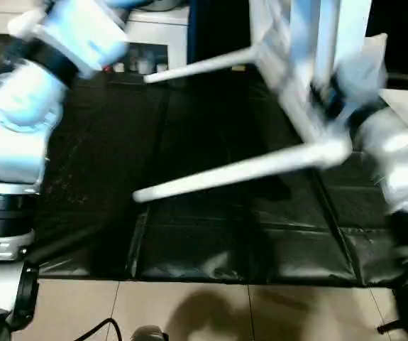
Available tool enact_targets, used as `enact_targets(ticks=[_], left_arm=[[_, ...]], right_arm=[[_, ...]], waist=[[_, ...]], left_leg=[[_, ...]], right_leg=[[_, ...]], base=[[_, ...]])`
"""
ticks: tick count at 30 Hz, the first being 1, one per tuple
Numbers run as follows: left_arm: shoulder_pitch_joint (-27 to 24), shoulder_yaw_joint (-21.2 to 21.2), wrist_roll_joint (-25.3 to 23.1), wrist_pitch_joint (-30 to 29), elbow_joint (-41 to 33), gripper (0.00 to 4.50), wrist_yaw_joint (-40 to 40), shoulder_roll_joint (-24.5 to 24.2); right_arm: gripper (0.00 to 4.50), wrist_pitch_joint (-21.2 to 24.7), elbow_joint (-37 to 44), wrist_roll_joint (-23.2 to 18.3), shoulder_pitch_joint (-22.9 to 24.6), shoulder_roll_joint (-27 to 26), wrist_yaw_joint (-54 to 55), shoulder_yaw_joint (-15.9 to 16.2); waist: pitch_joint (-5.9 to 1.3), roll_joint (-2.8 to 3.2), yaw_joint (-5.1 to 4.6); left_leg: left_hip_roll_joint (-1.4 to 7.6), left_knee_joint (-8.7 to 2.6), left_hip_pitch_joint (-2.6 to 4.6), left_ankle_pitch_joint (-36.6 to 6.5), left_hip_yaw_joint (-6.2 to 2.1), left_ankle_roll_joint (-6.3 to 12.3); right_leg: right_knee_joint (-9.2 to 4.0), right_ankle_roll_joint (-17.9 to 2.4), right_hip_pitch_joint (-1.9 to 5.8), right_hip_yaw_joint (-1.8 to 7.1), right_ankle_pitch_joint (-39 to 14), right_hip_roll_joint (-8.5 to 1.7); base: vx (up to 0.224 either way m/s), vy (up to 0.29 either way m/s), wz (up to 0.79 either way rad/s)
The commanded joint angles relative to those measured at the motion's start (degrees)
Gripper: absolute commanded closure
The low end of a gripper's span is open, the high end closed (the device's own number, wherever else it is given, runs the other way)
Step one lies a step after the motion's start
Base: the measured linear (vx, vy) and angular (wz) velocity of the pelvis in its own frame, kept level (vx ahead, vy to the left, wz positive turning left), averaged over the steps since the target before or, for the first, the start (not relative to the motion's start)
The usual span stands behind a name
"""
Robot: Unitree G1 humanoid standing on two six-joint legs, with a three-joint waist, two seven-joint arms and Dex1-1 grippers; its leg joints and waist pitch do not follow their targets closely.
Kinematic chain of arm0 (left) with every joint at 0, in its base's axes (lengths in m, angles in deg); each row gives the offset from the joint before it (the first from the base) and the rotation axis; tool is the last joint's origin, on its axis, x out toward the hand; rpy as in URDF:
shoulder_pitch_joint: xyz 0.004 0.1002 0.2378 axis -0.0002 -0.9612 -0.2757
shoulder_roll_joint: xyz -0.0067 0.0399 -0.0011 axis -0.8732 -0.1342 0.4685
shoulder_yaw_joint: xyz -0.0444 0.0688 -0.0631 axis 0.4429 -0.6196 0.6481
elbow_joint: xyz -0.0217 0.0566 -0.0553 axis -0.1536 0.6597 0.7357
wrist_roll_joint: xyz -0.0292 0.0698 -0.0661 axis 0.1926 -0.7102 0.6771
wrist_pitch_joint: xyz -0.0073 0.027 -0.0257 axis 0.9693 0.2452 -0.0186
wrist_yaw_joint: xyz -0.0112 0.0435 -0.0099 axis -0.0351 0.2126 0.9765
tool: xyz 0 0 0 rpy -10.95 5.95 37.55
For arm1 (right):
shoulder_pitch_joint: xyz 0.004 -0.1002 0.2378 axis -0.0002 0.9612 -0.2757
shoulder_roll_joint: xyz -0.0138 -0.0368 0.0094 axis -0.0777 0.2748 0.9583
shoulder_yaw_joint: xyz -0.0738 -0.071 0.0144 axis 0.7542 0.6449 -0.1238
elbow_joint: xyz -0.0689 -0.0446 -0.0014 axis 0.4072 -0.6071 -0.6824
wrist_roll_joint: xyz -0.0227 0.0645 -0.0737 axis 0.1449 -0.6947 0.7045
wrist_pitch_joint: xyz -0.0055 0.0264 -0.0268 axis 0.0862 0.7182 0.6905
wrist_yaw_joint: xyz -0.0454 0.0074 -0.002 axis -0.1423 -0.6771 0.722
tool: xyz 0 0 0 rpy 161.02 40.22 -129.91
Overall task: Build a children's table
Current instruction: Flip table
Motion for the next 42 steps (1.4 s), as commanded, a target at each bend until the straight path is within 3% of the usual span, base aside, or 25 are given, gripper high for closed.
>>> enact_targets(ticks=[1,5,8,10,17,20,25,31,33,34,35,36,39,40,42], left_arm=[[-0.51,1.26,5.81,-4.75,1.24,2.31,1.17,3.3],[-0.8,2.7,7.26,-7.24,0.42,2.31,1.99,4.78],[-1.25,3.19,7.69,-9.5,-0.37,2.31,2.14,5.67],[-1.34,3.23,7.59,-9.86,-0.63,2.31,2.18,5.92],[-1.51,3.59,7.18,-11.19,-1.53,2.31,1.63,6.53],[-1.6,3.85,6.64,-12.58,-2.0,2.31,1.56,6.94],[-2.07,4.45,6.26,-13.57,-2.35,2.31,1.54,7.23],[-2.8,5.2,6.0,-14.88,-2.7,2.31,1.77,7.18],[-3.88,7.13,6.18,-16.9,-2.97,2.31,2.98,7.34],[-3.88,7.13,6.18,-16.9,-2.97,2.31,2.98,7.34],[-4.66,8.33,6.5,-17.96,-3.33,2.31,3.56,7.57],[-5.68,9.26,6.93,-18.59,-3.88,2.31,3.75,7.7],[-7.05,10.13,7.41,-19.22,-4.76,2.31,3.81,7.91],[-8.66,11.03,7.94,-19.61,-5.78,2.31,3.8,8.17],[-10.37,11.99,8.78,-19.49,-6.73,2.31,3.5,8.52]], right_arm=[[1.45,-2.75,2.34,-0.77,-0.74,-0.31,-3.91,2.93],[1.24,-5.97,2.48,-1.88,-0.61,-1.19,-3.77,2.31],[0.94,-12.86,2.5,-2.05,-0.99,-1.53,-3.22,0.43],[0.89,-14.49,2.48,-2.67,-1.24,-1.71,-3.29,-0.58],[0.36,-16.3,1.96,-2.38,-0.78,-1.04,-5.16,-0.27],[0.04,-22.24,1.48,-3.98,-1.26,-2.78,-3.86,-2.46],[0.0,-31.24,3.95,-8.84,-3.24,-5.6,-4.45,-5.75],[0.0,-35.99,6.67,-12.52,-3.78,-7.46,-6.29,-6.61],[0.0,-31.39,12.71,-19.15,-0.98,-11.25,-9.37,-4.62],[0.0,-31.39,12.71,-19.15,-0.98,-11.25,-9.37,-4.62],[0.0,-27.09,15.46,-22.26,2.49,-13.43,-10.23,-2.16],[0.0,-24.12,17.23,-24.28,6.02,-14.96,-10.11,-0.12],[0.0,-21.47,18.43,-26.32,10.02,-16.39,-9.23,1.53],[0.0,-19.77,18.41,-26.98,14.38,-16.4,-9.64,3.27],[0.0,-16.55,18.29,-28.92,18.82,-16.14,-10.89,4.1]], waist=[[-3.67,-0.86,-0.24],[-3.53,-0.92,-0.25],[-3.55,-0.91,-0.25],[-3.54,-0.93,-0.22],[-3.74,-0.8,-0.1],[-3.74,-0.83,-0.12],[-3.74,-0.79,-0.21],[-3.7,-0.71,-0.17],[-3.6,-0.33,-0.32],[-3.56,-0.35,-0.35],[-3.48,-0.4,-0.45],[-3.33,0.12,-0.45],[-3.62,0.01,-0.47],[-3.59,0.44,-0.3],[-3.56,0.53,-0.25]], left_leg=[[3.7,-3.71,0.38,-6.89,-1.62,1.17],[3.66,-3.75,0.48,-9.15,-1.71,0.52],[3.52,-3.7,0.58,-10.09,-1.7,0.44],[3.51,-3.7,0.57,-9.87,-1.73,0.59],[3.65,-3.72,0.38,-8.54,-1.81,1.33],[3.62,-3.69,0.35,-8.83,-1.74,1.35],[3.79,-3.76,0.54,-9.52,-1.81,1.63],[3.98,-3.97,0.55,-9.62,-1.87,1.8],[3.97,-4.06,0.51,-10.49,-2.0,1.89],[3.99,-4.11,0.62,-10.64,-1.93,2.02],[4.02,-4.23,0.61,-11.48,-2.09,1.84],[3.99,-4.4,0.63,-12.21,-2.16,1.77],[3.98,-4.43,0.86,-13.33,-2.22,1.15],[4.26,-4.53,0.91,-13.54,-2.34,0.81],[4.34,-4.72,1.03,-15.27,-2.46,0.33]], right_leg=[[-4.56,-1.87,2.99,4.81,-18.22,-5.77],[-5.12,-0.82,2.94,4.66,-21.7,-5.94],[-5.51,0.56,2.84,4.53,-24.16,-5.87],[-5.48,0.67,2.82,4.52,-23.84,-5.79],[-4.83,-0.99,3.08,4.63,-19.35,-5.65],[-4.93,-0.99,3.03,4.61,-20.09,-5.84],[-4.94,-1.04,2.81,4.57,-20.46,-5.71],[-4.72,-1.34,2.84,4.76,-19.0,-5.71],[-4.87,-1.17,2.86,4.74,-19.89,-5.7],[-5.07,-0.99,2.9,4.8,-19.88,-5.66],[-5.17,-0.65,2.87,4.69,-20.91,-5.64],[-5.48,-0.41,2.87,4.66,-21.89,-5.83],[-5.96,-0.15,2.94,4.54,-23.51,-5.92],[-6.08,-0.35,2.88,4.66,-23.3,-6.07],[-6.21,-0.39,2.82,4.56,-23.86,-5.95]], base=[[0.0,0.0,0.0],[0.0,0.0,0.0],[0.0,0.0,0.0],[0.0,0.0,0.0],[0.0,0.0,0.0],[0.0,0.0,0.0],[0.0,0.0,0.0],[0.0,0.0,0.0],[0.0,0.0,0.0],[0.0,0.0,0.0],[0.0,0.0,0.0],[0.0,0.0,0.0],[0.0,0.0,0.0],[0.0,0.0,0.0],[0.0,0.0,0.0]])
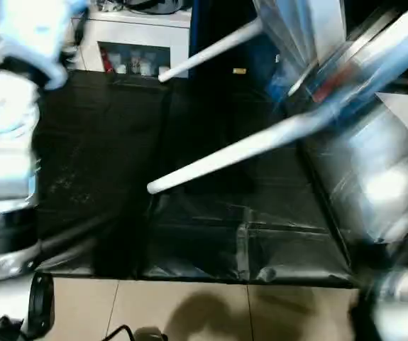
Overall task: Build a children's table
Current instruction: Flip table
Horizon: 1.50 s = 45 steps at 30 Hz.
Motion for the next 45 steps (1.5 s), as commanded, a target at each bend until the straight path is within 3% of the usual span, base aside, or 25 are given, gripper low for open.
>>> enact_targets(ticks=[1,6,8,10,11,12,14,18,20,21,25,26,28,29,31,33,34,35,36,38,40,41,45], left_arm=[[-2.97,1.14,5.26,-3.61,2.08,2.31,0.76,3.15],[-6.05,2.74,6.18,-3.67,0.42,2.32,0.49,3.83],[-6.52,2.93,6.33,-3.57,0.03,2.39,0.32,3.93],[-7.53,3.17,6.82,-3.19,-0.41,2.45,-0.05,3.98],[-8.23,3.15,7.7,-2.23,-0.58,2.47,-0.79,3.87],[-8.48,3.13,8.08,-2.01,-0.8,2.47,-1.03,3.85],[-8.78,3.1,8.36,-1.98,-1.14,2.58,-1.23,3.76],[-9.1,3.06,8.21,-2.29,-1.55,2.67,-1.14,3.45],[-9.24,3.15,8.29,-2.43,-1.81,2.69,-1.0,3.33],[-9.3,3.18,8.35,-2.46,-1.89,2.7,-0.99,3.32],[-9.95,3.17,9.21,-2.0,-2.21,2.71,-1.1,3.27],[-10.39,2.92,9.45,-1.63,-2.1,2.71,-1.33,2.98],[-10.47,2.88,9.46,-1.5,-2.01,2.71,-1.44,2.82],[-10.49,2.88,9.46,-1.47,-1.98,2.71,-1.47,2.78],[-10.47,2.84,9.43,-1.38,-1.86,2.75,-1.51,2.67],[-10.41,2.89,9.43,-1.32,-1.8,2.75,-1.55,2.55],[-10.4,2.92,9.44,-1.28,-1.78,2.76,-1.56,2.45],[-10.46,2.92,9.46,-1.19,-1.72,2.76,-1.54,2.36],[-10.46,2.92,9.46,-1.19,-1.72,2.77,-1.54,2.36],[-10.79,2.55,9.84,-0.87,-1.79,2.77,-1.91,2.55],[-10.79,2.55,9.84,-0.87,-1.79,2.78,-1.91,2.55],[-11.32,1.92,10.69,-0.13,-1.71,2.78,-2.75,3.13],[-14.95,0.72,12.89,1.51,-1.41,2.79,-4.92,5.3]], right_arm=[[0.0,4.57,0.67,-3.28,3.24,0.71,-1.49,0.32],[0.0,9.55,-0.24,-6.05,10.44,1.89,-3.77,-1.24],[0.0,10.35,-0.09,-6.42,11.68,2.25,-4.15,-1.7],[0.0,11.35,-1.44,-5.26,14.42,3.95,-4.03,-2.37],[0.0,11.61,-2.76,-4.65,15.87,4.93,-3.57,-3.08],[0.0,12.04,-3.02,-4.93,16.2,5.12,-3.26,-3.46],[0.0,11.93,-4.12,-4.31,16.33,5.38,-2.43,-4.05],[0.0,10.98,-6.11,-2.48,15.77,5.32,-0.22,-5.28],[0.0,12.39,-6.37,-3.05,15.03,4.82,0.51,-5.85],[0.0,12.41,-6.4,-2.9,14.81,4.7,0.6,-5.86],[0.0,12.31,-7.68,-4.58,12.65,3.22,-0.44,-5.79],[0.0,9.81,-13.03,-2.31,8.66,2.04,-0.03,-5.37],[0.0,8.89,-16.31,-1.89,6.21,1.18,0.18,-5.57],[0.0,8.68,-17.21,-1.83,5.53,0.94,0.23,-5.65],[0.0,7.92,-20.17,-1.44,3.41,0.2,0.57,-6.01],[0.0,7.2,-24.22,-1.63,0.63,-0.66,-0.13,-6.41],[0.0,5.39,-29.06,-0.22,-2.41,-1.21,0.96,-6.65],[0.0,3.92,-34.2,0.5,-5.7,-1.87,2.21,-7.47],[0.0,3.92,-34.2,0.5,-5.7,-1.87,2.21,-7.47],[0.0,1.43,-42.5,-0.14,-11.84,-3.25,1.87,-9.38],[0.0,1.43,-42.5,-0.14,-11.84,-3.25,1.87,-9.38],[0.0,0.32,-45.92,-1.55,-15.25,-4.41,-1.77,-10.07],[0.0,1.7,-38.83,-4.33,-14.06,-5.83,-8.47,-8.66]], waist=[[-3.45,0.19,-0.47],[-3.01,-0.1,-0.44],[-2.87,0.02,-0.42],[-2.8,0.08,-0.41],[-2.73,0.33,-0.22],[-2.87,0.38,-0.22],[-3.02,0.15,-0.45],[-2.85,-0.05,-0.36],[-2.83,-0.52,-0.5],[-2.87,-0.38,-0.42],[-2.93,-0.23,-0.46],[-3.1,-0.08,-0.47],[-3.15,-0.27,-0.71],[-3.08,-0.22,-0.73],[-3.15,-0.24,-0.68],[-3.4,-0.18,-0.59],[-3.44,-0.19,-0.53],[-3.35,-0.28,-1.01],[-3.66,-0.24,-0.63],[-3.44,-0.35,-0.76],[-3.43,-0.28,-0.61],[-3.41,-0.22,-0.65],[-3.38,-0.15,-0.72]], left_leg=[[4.37,-4.65,0.63,-15.26,-2.45,0.23],[3.98,-4.66,0.58,-16.43,-2.39,0.53],[3.97,-4.58,1.04,-17.82,-2.54,0.37],[4.03,-4.57,1.06,-18.3,-2.67,0.21],[4.33,-4.68,1.53,-19.48,-2.81,-0.05],[4.62,-4.87,1.59,-20.27,-2.96,-0.33],[4.83,-5.15,1.07,-21.1,-3.31,-0.73],[4.74,-5.26,1.3,-20.88,-3.2,-1.2],[4.76,-5.32,1.07,-20.59,-3.24,-1.11],[4.79,-5.33,1.01,-20.24,-3.29,-1.15],[4.87,-5.36,1.13,-19.75,-3.2,-1.28],[4.93,-5.37,0.98,-19.1,-3.23,-1.41],[4.88,-5.37,0.78,-18.4,-3.16,-1.62],[4.87,-5.3,1.06,-18.66,-3.07,-1.69],[4.88,-5.28,1.06,-17.76,-2.97,-1.63],[5.04,-5.29,0.89,-15.38,-2.91,-1.63],[5.11,-5.2,0.94,-14.49,-2.8,-1.68],[5.03,-5.47,0.36,-14.22,-3.01,-2.24],[4.88,-5.07,0.76,-13.42,-2.6,-2.33],[4.86,-5.18,0.35,-12.77,-2.61,-2.06],[4.84,-5.0,0.61,-13.06,-2.41,-1.88],[4.97,-5.12,0.52,-14.07,-2.55,-1.82],[5.23,-5.23,0.55,-14.36,-2.63,-1.58]], right_leg=[[-5.82,-0.51,2.38,4.7,-23.47,-6.0],[-6.9,1.43,2.42,4.45,-28.22,-6.19],[-7.46,2.32,2.2,4.03,-31.45,-6.24],[-7.67,2.67,2.18,3.94,-32.05,-6.33],[-8.01,2.62,2.04,3.79,-32.27,-6.36],[-7.98,2.17,2.25,3.77,-30.79,-6.42],[-7.58,1.63,2.78,3.71,-28.71,-6.46],[-7.49,0.44,2.52,4.0,-27.33,-6.65],[-7.37,0.37,2.79,4.0,-27.42,-6.74],[-7.28,0.38,2.83,4.01,-27.3,-6.82],[-7.09,-0.38,2.68,4.25,-25.3,-6.78],[-6.69,-1.19,2.81,4.26,-23.63,-6.84],[-6.59,-1.7,3.0,4.29,-22.96,-6.76],[-6.49,-2.16,2.62,4.4,-23.0,-6.87],[-6.34,-2.8,2.71,4.5,-22.35,-6.83],[-5.7,-4.02,2.91,4.6,-18.1,-6.62],[-5.44,-4.25,2.81,4.72,-16.36,-6.57],[-4.79,-5.68,3.06,4.62,-15.47,-6.54],[-4.93,-5.86,2.93,4.77,-14.57,-6.61],[-4.61,-6.42,3.06,4.9,-13.59,-6.53],[-4.71,-6.58,2.86,4.97,-14.13,-6.56],[-4.75,-6.33,3.05,4.94,-15.41,-6.66],[-4.84,-5.87,3.0,5.05,-15.1,-6.57]], base=[[0.0,0.0,0.0],[0.0,0.0,0.0],[0.0,0.0,0.0],[0.0,0.0,0.0],[0.0,0.0,0.0],[0.0,0.0,0.0],[0.0,0.0,0.0],[0.0,0.0,0.0],[0.0,0.0,0.0],[0.0,0.0,0.0],[0.0,0.0,0.0],[0.0,0.0,0.0],[0.0,0.0,0.0],[0.0,0.0,0.0],[0.0,0.0,0.0],[0.0,0.0,0.0],[0.0,0.0,0.0],[0.0,0.0,0.0],[0.0,0.0,0.0],[0.0,0.0,0.0],[0.0,0.0,0.0],[0.0,0.0,0.0],[0.0,0.0,0.0]])
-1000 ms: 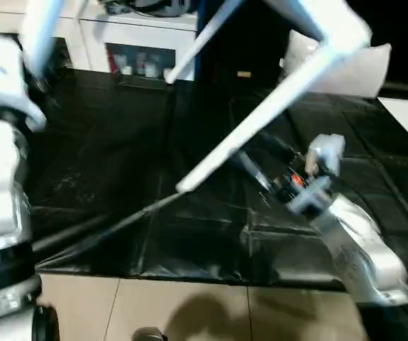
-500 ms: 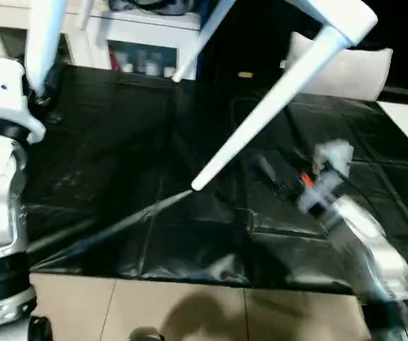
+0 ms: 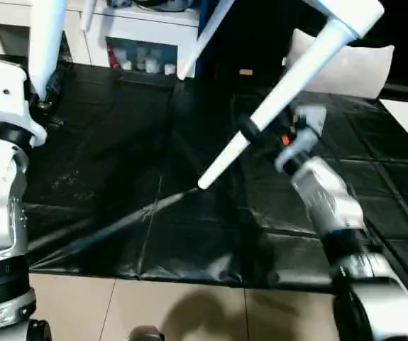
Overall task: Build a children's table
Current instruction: Flip table
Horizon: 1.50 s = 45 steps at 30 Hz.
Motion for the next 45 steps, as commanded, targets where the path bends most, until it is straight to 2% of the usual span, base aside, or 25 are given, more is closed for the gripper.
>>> enact_targets(ticks=[1,2,4,8,10,12,14,16,22,23,24,25,27,28,30,31,33,34,37,39,40,42,43,44,45], left_arm=[[-1.66,-3.02,3.04,0.37,0.06,2.8,-2.79,1.64],[-4.11,-3.66,3.54,0.66,-0.37,2.82,-3.27,2.57],[-6.03,-3.69,3.82,0.57,-0.85,2.86,-3.47,2.92],[-13.92,-3.3,4.54,0.45,-3.75,2.94,-4.05,3.94],[-16.29,-3.14,4.62,0.73,-4.79,2.95,-4.08,4.26],[-17.21,-3.17,4.61,0.69,-5.36,2.95,-4.05,4.39],[-19.24,-2.91,4.63,0.49,-6.9,2.95,-3.79,4.29],[-20.72,-2.28,5.01,-0.15,-8.34,2.95,-3.66,4.12],[-25.77,-0.36,6.07,-0.77,-10.91,2.95,-3.57,2.46],[-26.1,-0.09,6.33,-0.55,-11.07,2.61,-3.63,2.48],[-26.5,0.31,6.62,-0.76,-11.33,2.61,-3.62,2.45],[-28.05,1.22,8.14,-1.68,-12.38,2.4,-4.52,2.13],[-29.32,1.52,9.22,-2.37,-13.46,2.16,-5.21,2.19],[-30.73,2.56,9.98,-2.24,-14.36,2.04,-5.1,2.47],[-33.62,5.23,13.19,-2.13,-16.39,1.91,-4.9,3.39],[-36.24,7.72,15.54,-1.08,-17.89,1.76,-4.89,4.37],[-38.12,9.07,17.05,-0.42,-19.1,1.61,-5.01,5.25],[-39.6,9.39,17.7,0.04,-20.23,1.61,-5.16,5.68],[-42.98,7.77,17.02,-0.19,-24.1,1.51,-4.86,6.75],[-43.37,5.65,16.09,-2.02,-25.88,1.51,-3.55,7.3],[-43.5,5.05,16.03,-2.71,-26.29,1.51,-3.12,7.43],[-43.79,1.3,14.72,-4.7,-28.18,1.51,-1.51,8.23],[-43.51,-0.48,13.89,-5.57,-28.51,1.51,-0.32,9.14],[-43.2,-2.2,13.08,-6.03,-28.4,1.51,0.62,9.93],[-43.14,-2.5,12.94,-6.08,-28.36,1.51,0.77,10.06]], right_arm=[[0.0,0.44,4.35,-1.87,0.12,0.01,-3.99,0.5],[0.0,2.46,10.19,-3.57,2.32,0.1,-5.92,1.28],[0.0,3.8,14.78,-4.2,4.28,0.72,-6.64,2.36],[0.0,8.8,31.03,-6.06,12.26,3.38,-6.71,5.27],[0.0,10.63,35.22,-6.69,14.53,3.81,-6.01,5.59],[0.0,11.07,36.82,-6.82,15.59,3.99,-5.68,5.86],[0.0,12.35,40.34,-6.15,18.22,4.16,-4.53,7.04],[0.0,13.64,42.38,-5.78,19.56,3.74,-3.25,7.69],[0.0,17.65,46.54,-4.41,22.49,1.81,2.85,8.92],[0.0,17.75,46.84,-4.1,22.87,1.56,3.59,8.78],[0.0,17.04,46.62,-2.97,23.36,1.38,4.38,8.66],[0.0,15.78,46.06,-1.38,24.8,1.74,4.18,8.75],[0.0,15.12,45.99,-0.89,25.87,2.31,3.45,8.75],[0.0,14.65,46.23,-0.23,27.12,2.73,3.64,8.5],[0.0,13.23,47.2,0.69,30.08,2.76,5.01,7.21],[0.0,12.08,49.08,0.93,33.92,2.92,5.77,5.91],[0.0,11.3,51.36,0.85,37.15,3.27,5.58,5.25],[0.0,10.77,53.23,1.01,39.42,3.13,6.07,4.74],[0.0,9.96,57.99,2.82,45.25,2.98,9.19,3.3],[0.0,9.86,59.94,4.15,47.59,2.66,11.76,1.99],[0.0,10.18,60.6,4.16,48.33,2.59,12.48,1.71],[0.0,12.76,63.96,3.59,51.31,2.66,14.93,0.85],[0.0,13.82,65.07,3.59,52.44,2.83,15.76,0.75],[0.0,14.9,65.91,3.84,53.29,2.87,16.62,0.81],[0.0,15.1,66.05,3.91,53.43,2.86,16.78,0.83]], waist=[[-3.5,0.91,-0.65],[-3.64,0.64,-0.72],[-3.6,0.88,-0.75],[-3.48,0.53,-0.66],[-3.41,0.58,-0.76],[-2.9,0.45,-0.85],[-2.76,1.04,-0.63],[-2.6,0.69,-0.78],[-2.61,0.7,-1.34],[-2.59,0.69,-1.65],[-2.59,0.69,-1.65],[-2.49,1.03,-1.72],[-2.52,0.93,-1.76],[-2.59,1.39,-1.69],[-2.5,1.16,-1.84],[-2.45,1.67,-1.57],[-2.36,1.71,-1.47],[-2.31,1.54,-1.55],[-1.64,1.98,-1.44],[-0.9,1.63,-1.86],[-0.82,1.7,-1.88],[-0.39,2.02,-2.11],[0.01,2.41,-2.56],[0.15,2.93,-3.17],[0.13,3.11,-3.43]], left_leg=[[5.28,-5.17,0.63,-14.07,-2.25,-1.71],[5.24,-5.04,0.6,-11.54,-2.07,-1.29],[5.17,-5.05,0.73,-11.5,-1.96,-1.21],[5.14,-5.04,0.46,-10.62,-2.0,-0.8],[5.2,-5.15,0.43,-11.43,-2.18,-0.51],[5.13,-5.39,0.96,-14.74,-1.93,-1.21],[5.09,-5.45,1.1,-16.52,-2.07,-1.72],[5.08,-5.64,1.29,-19.93,-2.45,-2.44],[5.01,-5.78,1.02,-19.37,-2.67,-2.59],[4.92,-5.78,1.03,-19.39,-2.62,-2.68],[4.92,-5.78,1.03,-19.39,-2.62,-2.68],[4.92,-5.83,0.98,-20.04,-2.69,-2.88],[4.95,-5.85,0.92,-19.25,-2.58,-2.6],[5.06,-5.86,0.98,-19.16,-2.68,-2.79],[5.15,-5.94,0.86,-19.72,-2.61,-2.92],[5.19,-5.89,0.82,-20.19,-2.58,-3.02],[5.28,-6.02,0.85,-20.73,-2.54,-2.84],[5.23,-6.03,0.84,-21.04,-2.51,-2.65],[5.2,-6.28,1.15,-24.55,-2.64,-2.36],[4.72,-6.09,1.81,-28.08,-2.8,-2.28],[4.64,-6.07,1.93,-28.4,-2.94,-2.37],[4.43,-5.74,2.8,-30.73,-3.07,-2.52],[4.46,-5.59,3.47,-33.85,-3.27,-2.82],[5.02,-5.8,4.35,-38.87,-3.62,-2.73],[5.63,-6.49,3.74,-40.42,-3.89,-2.75]], right_leg=[[-3.82,-5.91,2.51,5.43,-14.63,-6.74],[-3.33,-5.97,2.52,5.58,-11.56,-6.53],[-3.53,-5.96,2.42,5.55,-11.79,-6.44],[-3.68,-4.57,2.7,5.64,-11.16,-6.43],[-4.04,-4.42,2.66,5.56,-12.41,-6.43],[-4.7,-4.09,2.13,5.47,-16.08,-6.12],[-5.07,-3.55,2.12,5.49,-18.9,-6.35],[-5.71,-1.74,2.08,5.34,-23.55,-6.44],[-5.54,-1.41,2.03,5.4,-22.35,-6.26],[-5.57,-1.43,2.02,5.42,-22.16,-6.29],[-5.57,-1.43,2.02,5.42,-22.16,-6.29],[-5.58,-1.37,2.03,5.39,-22.61,-6.27],[-5.51,-1.58,2.14,5.55,-21.29,-6.24],[-5.29,-1.86,2.14,5.55,-20.43,-6.17],[-5.26,-2.54,2.28,5.56,-18.98,-6.12],[-5.37,-3.13,2.29,5.67,-18.37,-6.31],[-5.49,-3.14,2.41,5.65,-17.26,-6.06],[-5.55,-3.06,2.48,5.62,-17.36,-5.95],[-6.47,-1.42,2.32,5.53,-23.43,-6.12],[-8.05,1.38,2.02,5.05,-34.01,-6.37],[-8.21,1.99,2.08,4.94,-35.96,-6.44],[-9.3,3.65,1.61,4.27,-40.96,-6.24],[-10.23,4.65,1.34,3.27,-42.78,-5.69],[-10.76,5.6,2.07,1.22,-42.0,-4.92],[-10.04,5.56,2.94,1.1,-39.88,-4.64]], base=[[0.0,0.0,0.0],[0.0,0.0,0.0],[0.0,0.0,0.0],[0.0,0.0,0.0],[0.0,0.0,0.0],[0.0,0.0,0.0],[0.0,0.0,0.0],[0.0,0.0,0.0],[0.0,0.0,0.0],[0.0,0.0,0.0],[0.0,0.0,0.0],[0.0,0.0,0.0],[0.0,0.0,0.0],[0.0,0.0,0.0],[0.0,0.0,0.0],[0.0,0.0,0.0],[0.0,0.0,0.0],[0.0,0.0,0.0],[0.0,0.0,0.0],[0.0,0.0,0.0],[0.0,0.0,0.0],[0.0,0.0,0.0],[0.0,0.0,0.0],[0.0,0.0,0.0],[0.0,0.0,0.0]])
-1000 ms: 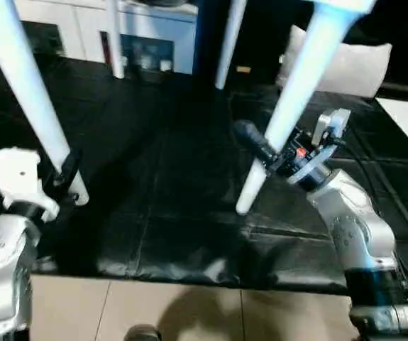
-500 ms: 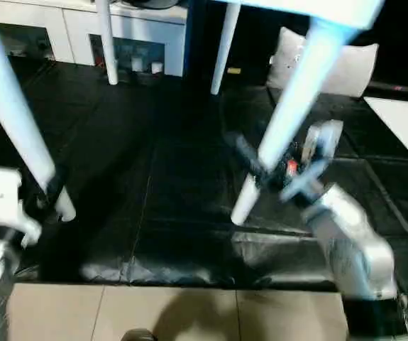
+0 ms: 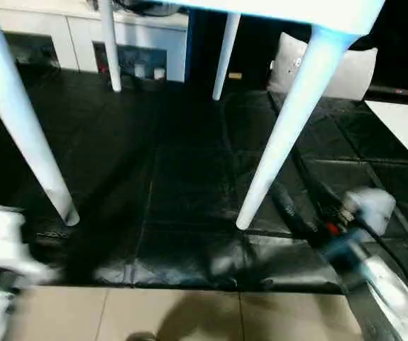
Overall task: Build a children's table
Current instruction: Flip table
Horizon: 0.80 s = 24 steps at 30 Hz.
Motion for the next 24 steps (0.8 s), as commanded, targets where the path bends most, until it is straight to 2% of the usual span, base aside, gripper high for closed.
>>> enact_targets(ticks=[1,2,3,4,5,6,7,8,9,10,11,12,13,14,15,16,17,18,19,20,21,22,23,24], left_arm=[[0.97,-3.45,-2.14,-0.71,0.28,1.51,2.12,1.29],[1.25,-3.82,-2.45,-0.52,0.74,1.51,2.42,1.72],[1.31,-3.9,-2.52,-0.48,0.85,1.51,2.49,1.82],[1.55,-4.99,-3.21,-0.24,1.82,1.51,2.82,2.45],[1.61,-5.54,-3.47,-0.25,2.15,1.51,2.85,2.46],[1.65,-5.73,-3.59,-0.26,2.29,1.51,2.93,2.45],[1.66,-6.08,-3.62,-0.52,2.07,1.51,3.1,2.29],[1.83,-6.35,-3.71,-0.82,1.93,1.51,3.31,2.13],[1.93,-6.53,-3.78,-1.02,1.83,1.51,3.46,2.04],[2.1,-6.75,-3.94,-1.33,1.75,1.51,3.75,1.97],[2.4,-7.09,-4.14,-1.6,1.84,1.51,4.01,1.84],[2.61,-7.28,-4.25,-1.74,1.95,1.51,4.14,1.76],[2.62,-7.29,-4.25,-1.74,1.95,1.51,4.14,1.76],[2.9,-7.89,-4.8,-2.1,2.1,1.51,3.93,1.4],[3.0,-8.04,-4.92,-2.26,2.14,1.51,3.83,1.39],[3.12,-8.26,-5.14,-2.29,2.21,1.51,3.82,1.3],[3.31,-8.4,-5.22,-2.27,2.39,1.51,3.86,1.28],[3.5,-8.55,-5.25,-2.3,2.57,1.51,3.98,1.15],[3.62,-8.65,-5.23,-2.32,2.69,1.51,4.07,1.05],[4.13,-8.88,-5.16,-2.43,3.08,1.51,4.07,0.84],[4.33,-8.98,-5.17,-2.47,3.24,1.51,4.09,0.76],[4.61,-9.15,-5.22,-2.54,3.47,1.51,4.16,0.64],[4.65,-9.18,-5.22,-2.54,3.52,1.51,4.15,0.63],[4.81,-9.33,-5.25,-2.54,3.7,1.51,4.13,0.6]], right_arm=[[0.0,2.5,1.88,1.11,0.56,-0.05,2.41,-0.32],[0.0,2.67,1.96,1.47,0.64,-0.2,2.82,-0.04],[0.0,2.71,1.98,1.56,0.65,-0.24,2.91,0.02],[0.0,3.95,1.49,3.11,0.18,-0.19,4.23,0.88],[0.0,4.49,1.19,3.51,-0.2,-0.2,4.6,1.37],[0.0,5.17,0.97,3.42,-0.48,-0.03,4.64,1.63],[0.0,5.97,1.02,3.5,-0.74,0.32,4.93,1.85],[0.0,6.87,0.8,4.01,-1.08,0.82,5.27,2.12],[0.0,7.4,0.67,4.34,-1.28,1.12,5.49,2.28],[0.0,7.97,0.6,4.72,-1.46,1.31,5.92,2.44],[0.0,9.05,0.52,4.43,-1.65,1.37,5.98,2.64],[0.0,9.74,0.51,4.13,-1.77,1.35,5.99,2.77],[0.0,9.74,0.51,4.13,-1.77,1.35,5.99,2.77],[0.0,10.05,-0.14,5.96,-2.31,1.14,7.18,3.42],[0.0,11.92,-0.23,6.4,-2.55,1.19,8.19,3.65],[0.0,12.57,-0.36,6.61,-2.72,1.1,8.74,3.79],[0.0,12.04,-0.55,6.66,-2.8,1.07,8.46,4.01],[0.0,11.27,-0.65,6.76,-2.78,1.24,7.86,4.31],[0.0,10.57,-0.7,6.93,-2.75,1.36,7.43,4.52],[0.0,10.21,-1.06,8.27,-2.87,1.28,8.42,4.62],[0.0,10.03,-1.21,8.69,-2.96,1.26,8.69,4.66],[0.0,9.63,-1.43,9.2,-3.11,1.24,8.87,4.72],[0.0,9.62,-1.44,9.29,-3.14,1.3,8.83,4.77],[0.0,9.68,-1.41,9.62,-3.25,1.59,8.72,5.02]], waist=[[-1.08,2.17,-0.97],[-1.25,2.65,-0.41],[-1.03,2.92,0.07],[-0.69,1.69,-0.13],[0.18,-0.17,-0.35],[-0.6,-0.48,-1.21],[-0.47,-0.05,-1.16],[-1.47,0.64,-1.2],[-1.37,1.12,-1.46],[-1.74,2.36,-1.89],[-1.57,2.49,-2.08],[-1.3,2.01,-2.17],[-1.02,2.02,-2.22],[-0.76,2.46,-2.62],[-0.82,2.35,-2.81],[-1.72,2.36,-2.81],[-2.56,2.59,-2.59],[-3.07,2.46,-2.62],[-3.97,2.37,-2.63],[-6.23,2.49,-2.69],[-6.66,2.9,-2.25],[-7.08,2.75,-2.35],[-8.48,2.27,-2.15],[-8.03,2.49,-1.72]], left_leg=[[6.02,-6.9,0.1,-41.74,-3.78,-2.94],[8.25,-10.38,-2.9,-47.49,-4.13,-3.98],[8.38,-11.32,-3.67,-50.32,-3.47,-4.74],[5.89,-9.89,-1.79,-49.09,-2.65,-5.45],[0.68,-0.88,3.15,-33.46,-1.94,-3.34],[-0.82,3.27,2.27,-14.5,-2.21,0.16],[-0.28,2.15,0.62,-11.96,-2.73,0.46],[1.32,-1.67,-1.0,-15.31,-3.39,-0.35],[2.63,-3.22,-1.61,-20.46,-4.29,-1.21],[4.88,-4.94,-1.46,-30.19,-5.55,-2.24],[5.38,-5.77,-1.19,-36.45,-5.72,-2.88],[4.28,-5.25,-0.63,-36.28,-5.13,-3.02],[3.71,-4.9,-0.49,-35.05,-4.95,-2.86],[3.18,-4.32,-0.39,-33.97,-4.99,-2.64],[3.23,-4.33,-0.47,-33.95,-5.0,-2.74],[3.92,-4.84,-1.76,-26.99,-5.33,-1.94],[4.09,-4.42,-2.54,-15.37,-4.79,-0.14],[3.91,-4.02,-3.17,-8.07,-4.44,1.32],[3.59,-3.31,-3.65,-0.37,-4.24,3.32],[0.44,0.08,-5.47,19.44,-3.2,10.3],[0.23,0.4,-5.99,24.97,-3.34,12.34],[-0.05,0.66,-6.57,27.66,-3.23,14.48],[-0.38,1.58,-7.23,31.44,-3.37,17.82],[-0.23,1.26,-8.74,28.08,-3.06,20.3]], right_leg=[[-5.66,4.75,0.83,3.0,-36.2,-4.82],[2.1,2.1,3.21,5.63,-25.57,-3.98],[4.64,0.76,3.01,6.59,-20.27,-3.43],[1.39,0.46,0.17,8.41,-25.87,-3.94],[-9.03,5.75,-5.92,8.05,-57.07,-7.3],[-9.51,5.94,-4.39,9.05,-62.59,-10.37],[-9.17,5.53,-2.22,8.14,-61.23,-10.43],[-7.09,5.26,0.0,5.61,-50.12,-7.57],[-5.85,5.17,0.36,4.91,-43.93,-5.88],[-3.91,3.56,0.63,5.4,-32.74,-5.2],[-2.94,1.38,0.35,6.41,-27.56,-5.2],[-3.89,0.26,-0.4,7.07,-30.77,-6.21],[-4.61,0.38,-0.69,7.04,-34.43,-6.69],[-5.77,1.69,-0.48,5.95,-40.21,-6.96],[-6.02,2.35,-0.25,5.57,-40.87,-6.74],[-4.9,0.74,0.41,6.49,-29.09,-6.43],[-3.76,-2.93,-0.17,7.07,-14.57,-6.02],[-3.01,-4.93,-0.42,7.03,-6.52,-5.5],[-2.07,-6.45,-0.83,6.7,1.4,-4.82],[-0.52,-8.9,-2.46,5.13,19.99,-3.68],[-0.31,-9.09,-3.47,4.46,24.99,-3.07],[-0.4,-9.18,-4.32,3.87,26.8,-2.27],[0.23,-8.93,-4.78,3.41,28.25,-1.65],[-1.27,-8.54,-5.83,3.1,21.49,-1.86]], base=[[0.0,0.0,0.0],[-0.07,0.009,-0.02],[-0.066,-0.019,-0.02],[-0.066,-0.019,-0.02],[0.0,0.0,0.0],[-0.013,-0.023,-0.18],[-0.013,-0.023,-0.18],[0.046,0.028,-0.35],[0.057,0.038,-0.14],[0.057,0.038,-0.14],[0.0,0.0,0.0],[0.0,0.0,0.0],[0.0,0.0,0.0],[0.0,0.0,0.0],[0.0,0.0,0.0],[0.0,0.0,0.0],[0.0,0.0,0.0],[0.0,0.0,0.0],[0.0,0.0,0.0],[0.0,0.0,0.0],[0.0,0.0,0.0],[0.0,0.0,0.0],[-0.06,0.024,0.04],[-0.099,0.021,0.01]])
